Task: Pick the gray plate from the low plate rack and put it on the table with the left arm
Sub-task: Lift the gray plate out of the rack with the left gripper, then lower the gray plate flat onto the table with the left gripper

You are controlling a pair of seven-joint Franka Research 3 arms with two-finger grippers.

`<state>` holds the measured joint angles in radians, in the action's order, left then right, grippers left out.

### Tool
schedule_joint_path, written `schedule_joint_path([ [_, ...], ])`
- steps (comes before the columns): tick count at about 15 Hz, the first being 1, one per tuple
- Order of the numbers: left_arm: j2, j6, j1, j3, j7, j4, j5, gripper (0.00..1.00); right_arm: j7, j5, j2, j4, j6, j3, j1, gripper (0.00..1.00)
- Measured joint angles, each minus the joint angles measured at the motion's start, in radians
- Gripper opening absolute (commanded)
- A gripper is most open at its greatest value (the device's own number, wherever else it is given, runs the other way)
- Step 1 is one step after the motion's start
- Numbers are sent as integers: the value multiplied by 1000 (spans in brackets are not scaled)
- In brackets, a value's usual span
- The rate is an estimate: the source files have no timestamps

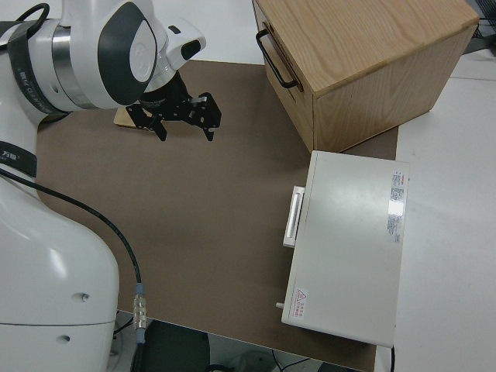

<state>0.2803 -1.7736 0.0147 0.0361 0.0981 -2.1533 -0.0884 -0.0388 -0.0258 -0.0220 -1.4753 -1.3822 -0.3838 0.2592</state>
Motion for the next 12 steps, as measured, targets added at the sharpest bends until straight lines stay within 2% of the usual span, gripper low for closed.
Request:
schedule_joint_path([
  [4, -27, -36, 76, -1, -9, -1, -96, 144, 0, 0, 0, 0, 0, 0, 0, 983],
  [6, -43, -61, 98, -2, -55, -9, -147, 144, 0, 0, 0, 0, 0, 0, 0, 983],
  [12, -80, -176, 98, 11, -244, -109, -291, 146, 0, 0, 0, 0, 0, 0, 0, 983],
])
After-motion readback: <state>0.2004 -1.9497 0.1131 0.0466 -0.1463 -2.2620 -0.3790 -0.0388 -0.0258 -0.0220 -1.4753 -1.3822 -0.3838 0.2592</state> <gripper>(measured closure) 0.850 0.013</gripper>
